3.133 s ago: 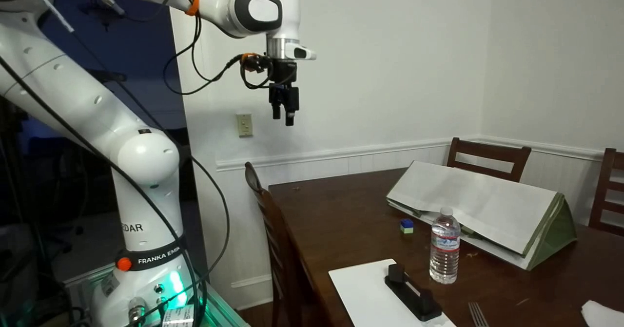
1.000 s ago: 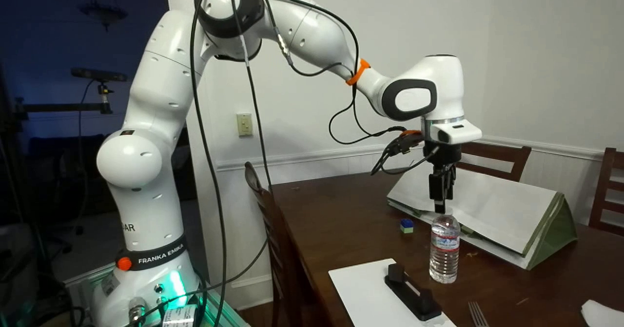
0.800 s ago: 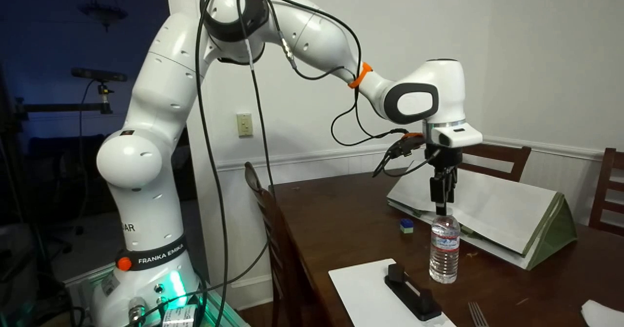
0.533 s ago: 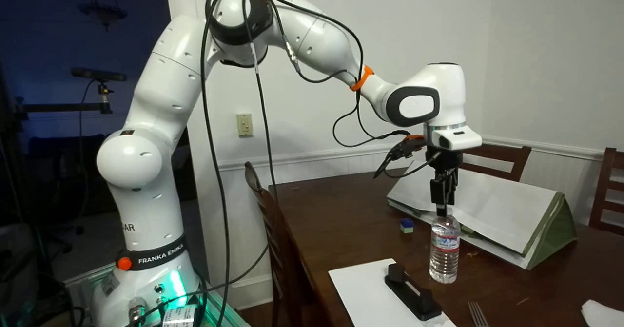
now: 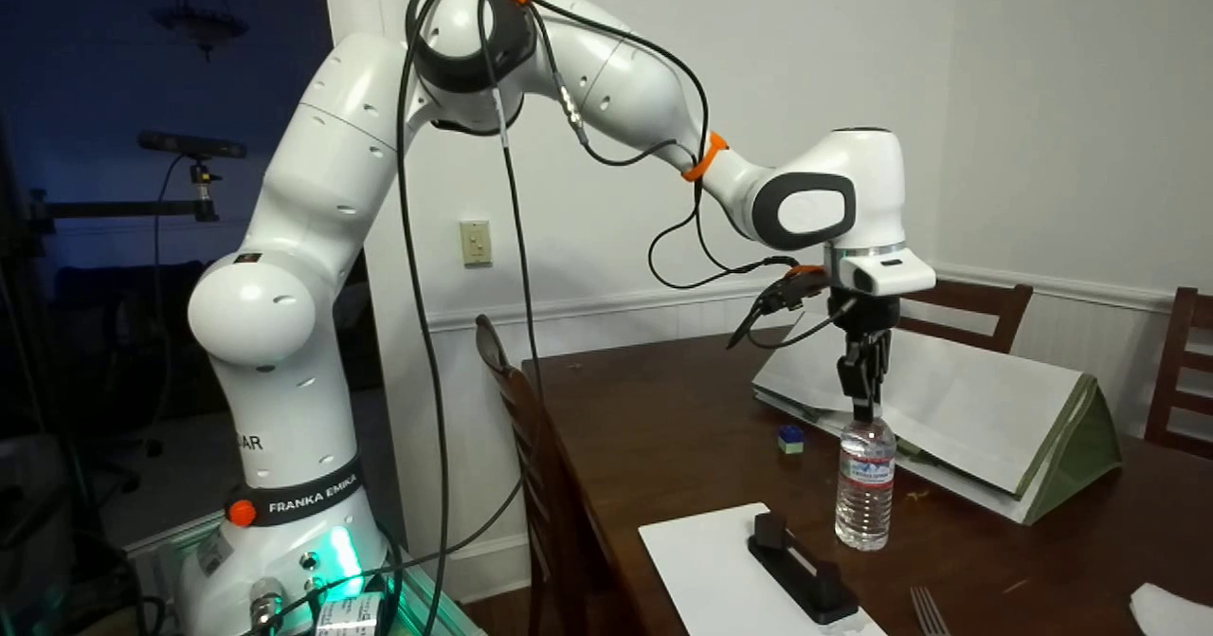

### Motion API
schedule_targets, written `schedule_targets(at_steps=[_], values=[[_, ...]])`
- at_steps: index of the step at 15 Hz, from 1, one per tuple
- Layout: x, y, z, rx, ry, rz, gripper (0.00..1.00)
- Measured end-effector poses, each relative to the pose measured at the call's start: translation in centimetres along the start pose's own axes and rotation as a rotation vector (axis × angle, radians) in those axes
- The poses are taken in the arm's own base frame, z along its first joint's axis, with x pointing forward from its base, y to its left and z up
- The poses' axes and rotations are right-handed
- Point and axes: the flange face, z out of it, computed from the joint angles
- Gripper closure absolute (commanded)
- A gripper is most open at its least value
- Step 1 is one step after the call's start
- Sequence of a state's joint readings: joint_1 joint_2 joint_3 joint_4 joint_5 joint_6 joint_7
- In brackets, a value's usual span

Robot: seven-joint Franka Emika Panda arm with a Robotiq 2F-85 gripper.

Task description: Move the water bottle to the left, then lay it down

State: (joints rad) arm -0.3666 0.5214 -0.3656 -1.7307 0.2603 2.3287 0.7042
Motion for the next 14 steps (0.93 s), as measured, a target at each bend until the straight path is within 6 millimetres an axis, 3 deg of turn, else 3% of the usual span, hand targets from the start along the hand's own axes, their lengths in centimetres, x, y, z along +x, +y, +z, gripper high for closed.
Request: schedule_targets(at_steps=[5, 8, 11, 14], values=[[-0.2, -0.1, -0.5, 0.000, 0.006, -0.007, 0.87], [-1.9, -1.2, -4.0, 0.049, 0.014, -0.059, 0.87], [-5.9, -2.4, -9.0, 0.126, -0.019, -0.171, 0.87], [-12.2, -2.9, -12.7, 0.175, -0.134, -0.268, 0.88]])
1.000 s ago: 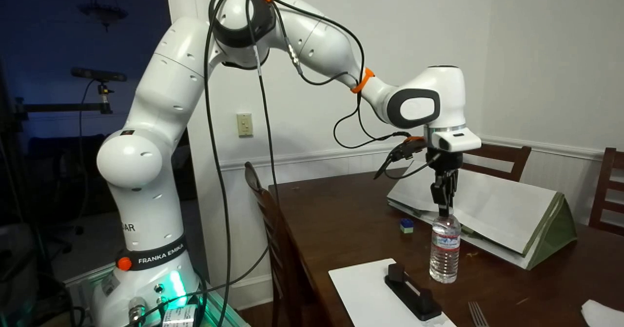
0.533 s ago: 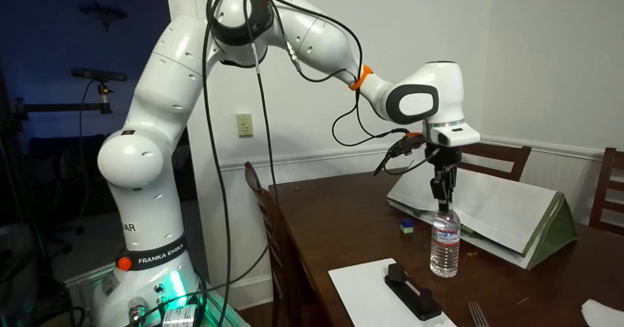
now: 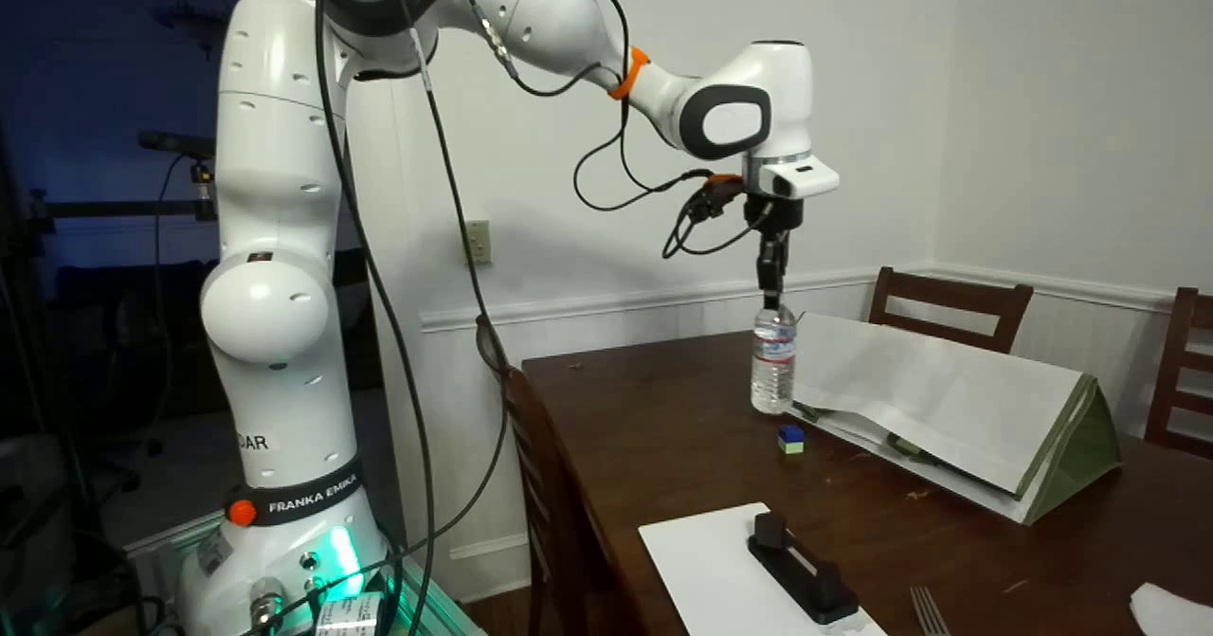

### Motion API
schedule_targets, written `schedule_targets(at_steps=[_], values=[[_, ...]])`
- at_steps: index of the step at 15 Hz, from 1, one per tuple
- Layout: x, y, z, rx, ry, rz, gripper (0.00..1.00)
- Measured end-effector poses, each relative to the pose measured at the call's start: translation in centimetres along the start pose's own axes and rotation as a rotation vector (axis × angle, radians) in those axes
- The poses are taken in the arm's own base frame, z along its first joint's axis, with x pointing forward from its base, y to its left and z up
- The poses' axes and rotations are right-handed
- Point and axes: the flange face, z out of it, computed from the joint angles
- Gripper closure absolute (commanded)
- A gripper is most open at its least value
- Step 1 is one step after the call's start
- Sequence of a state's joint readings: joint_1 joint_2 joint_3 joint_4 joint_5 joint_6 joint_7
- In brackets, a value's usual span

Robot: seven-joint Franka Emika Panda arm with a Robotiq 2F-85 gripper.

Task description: Move the water bottle to the left, then lay it down

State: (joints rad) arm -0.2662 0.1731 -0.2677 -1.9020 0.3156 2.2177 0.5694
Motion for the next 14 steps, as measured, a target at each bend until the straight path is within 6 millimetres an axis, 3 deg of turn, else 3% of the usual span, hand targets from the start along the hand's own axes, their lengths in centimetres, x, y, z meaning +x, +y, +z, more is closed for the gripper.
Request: schedule_targets(at_steps=[4, 7, 8, 9, 12, 14], values=[[-8.2, -3.2, -0.2, 0.112, -0.169, -0.058, 0.88], [-12.2, -4.8, 2.0, 0.212, -0.296, -0.081, 0.89], [-13.2, -5.1, 3.1, 0.246, -0.338, -0.085, 0.88], [-14.0, -5.4, 4.3, 0.280, -0.379, -0.081, 0.68], [-15.5, -6.0, 7.8, 0.318, -0.461, -0.060, 0.68], [-15.5, -5.9, 8.4, 0.316, -0.469, -0.054, 0.68]])
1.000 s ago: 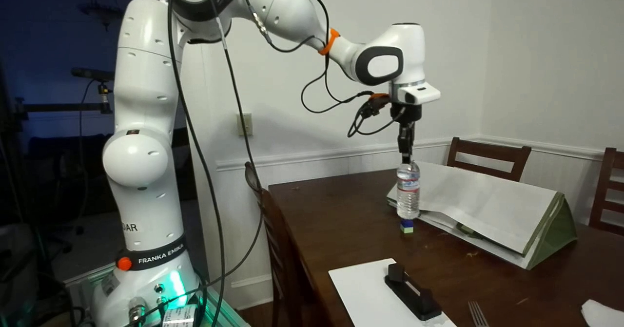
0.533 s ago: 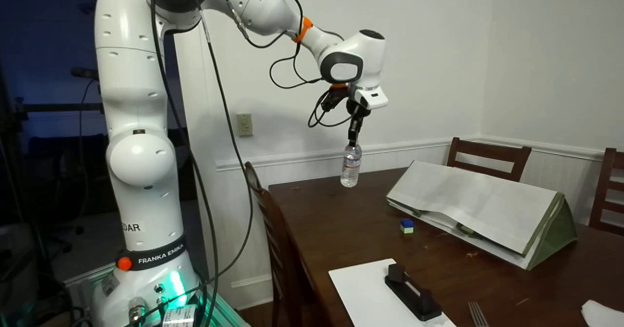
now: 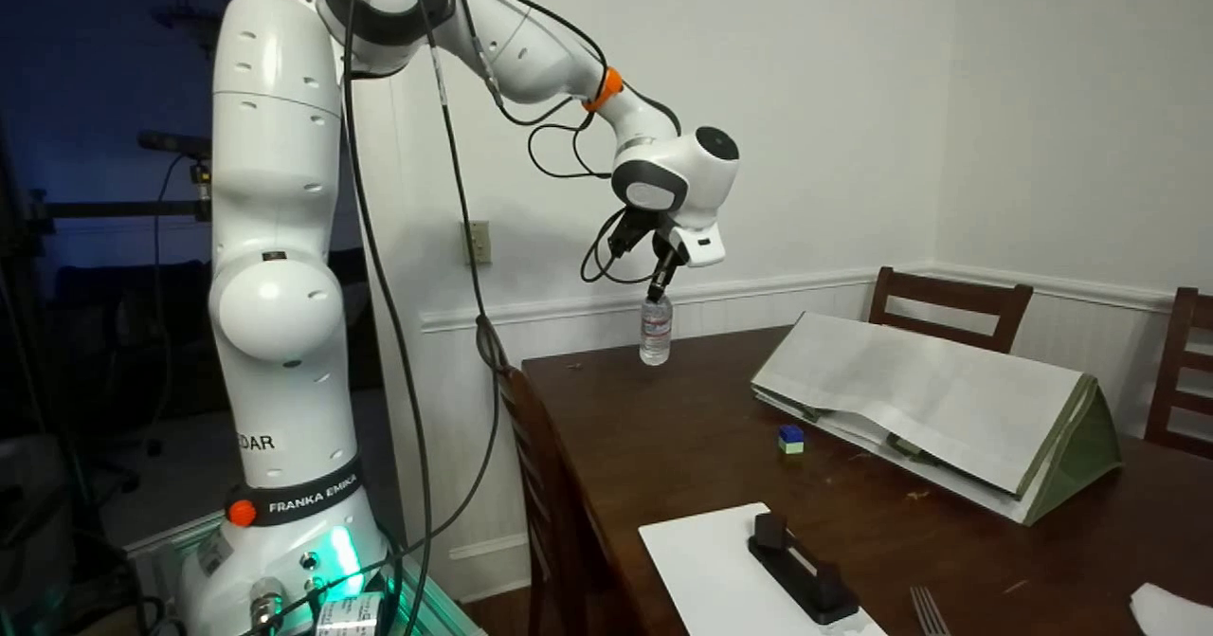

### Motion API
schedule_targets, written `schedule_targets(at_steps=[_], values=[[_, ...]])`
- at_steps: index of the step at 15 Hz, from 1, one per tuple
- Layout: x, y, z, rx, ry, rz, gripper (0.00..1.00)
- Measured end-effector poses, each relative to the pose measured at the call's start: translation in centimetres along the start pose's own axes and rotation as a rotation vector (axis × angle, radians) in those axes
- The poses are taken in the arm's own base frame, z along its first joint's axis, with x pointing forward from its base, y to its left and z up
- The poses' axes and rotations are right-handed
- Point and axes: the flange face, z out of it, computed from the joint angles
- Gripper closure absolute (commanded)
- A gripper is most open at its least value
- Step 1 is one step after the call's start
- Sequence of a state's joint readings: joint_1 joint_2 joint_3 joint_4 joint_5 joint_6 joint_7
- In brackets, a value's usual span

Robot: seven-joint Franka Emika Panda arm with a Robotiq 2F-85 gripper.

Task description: Move the water bottle to the left, then lay it down

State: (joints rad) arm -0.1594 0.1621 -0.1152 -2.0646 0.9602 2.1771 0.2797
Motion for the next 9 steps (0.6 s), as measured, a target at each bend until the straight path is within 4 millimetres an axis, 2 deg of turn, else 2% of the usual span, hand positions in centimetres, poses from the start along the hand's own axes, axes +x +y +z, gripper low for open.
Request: schedule_targets(at_steps=[1, 2, 4, 6, 9], values=[[0.0, 0.0, -0.1, 0.002, 0.001, 0.001, 0.68], [0.1, -0.1, -0.2, 0.004, 0.003, 0.000, 0.88], [0.2, -0.1, -0.2, -0.005, 0.025, -0.010, 0.88], [0.8, 0.3, 0.4, -0.060, 0.119, -0.057, 0.88], [1.7, 1.3, 3.1, -0.142, 0.196, -0.108, 0.88]])
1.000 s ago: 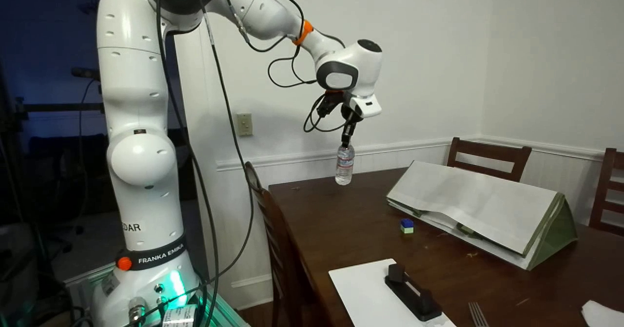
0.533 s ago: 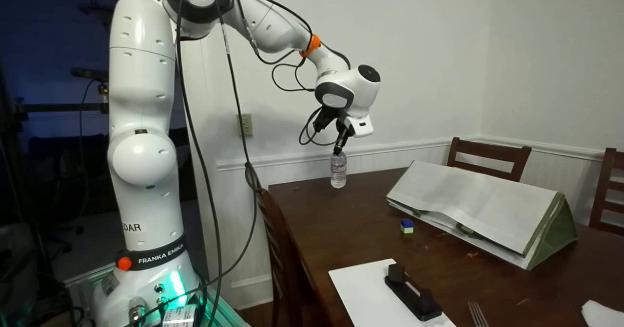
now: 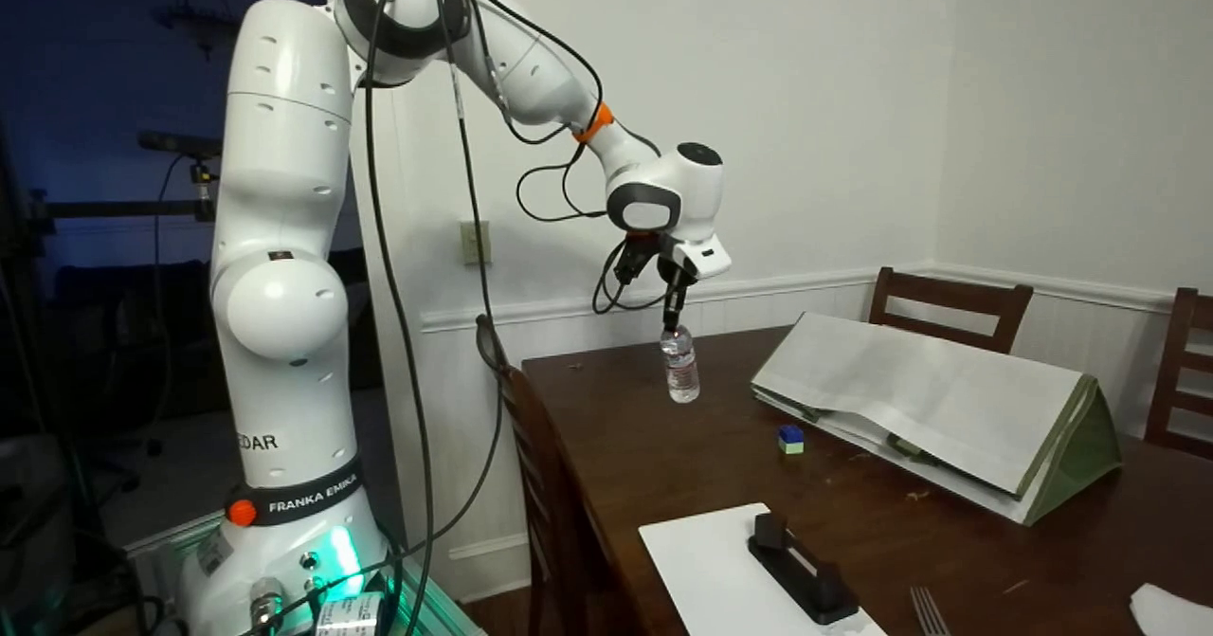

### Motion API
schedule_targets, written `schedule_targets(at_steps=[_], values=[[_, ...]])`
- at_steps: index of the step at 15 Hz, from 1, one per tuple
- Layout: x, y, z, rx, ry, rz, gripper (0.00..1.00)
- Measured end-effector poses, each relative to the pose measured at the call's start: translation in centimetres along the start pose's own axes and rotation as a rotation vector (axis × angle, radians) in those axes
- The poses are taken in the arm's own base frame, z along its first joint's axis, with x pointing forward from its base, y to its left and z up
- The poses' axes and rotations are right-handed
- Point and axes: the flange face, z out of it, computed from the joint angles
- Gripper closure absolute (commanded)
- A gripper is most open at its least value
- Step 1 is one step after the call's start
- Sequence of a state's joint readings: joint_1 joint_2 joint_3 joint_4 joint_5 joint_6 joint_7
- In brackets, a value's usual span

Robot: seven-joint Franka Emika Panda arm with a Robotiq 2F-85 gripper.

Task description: Move the water bottle to the left, then lay it down

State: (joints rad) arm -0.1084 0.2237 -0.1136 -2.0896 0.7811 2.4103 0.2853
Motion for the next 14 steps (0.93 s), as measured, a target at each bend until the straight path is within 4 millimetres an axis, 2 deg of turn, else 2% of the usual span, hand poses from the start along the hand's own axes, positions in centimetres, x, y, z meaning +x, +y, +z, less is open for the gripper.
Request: schedule_targets(at_steps=[3, 5, 10, 14], values=[[-0.4, 0.2, 3.6, -0.002, -0.044, -0.020, 0.88], [-1.2, -0.6, 5.3, 0.048, -0.083, -0.039, 0.88], [-2.6, -3.2, 6.6, 0.206, -0.226, -0.064, 0.89], [-1.3, -2.7, 7.8, 0.310, -0.374, -0.049, 0.89]])
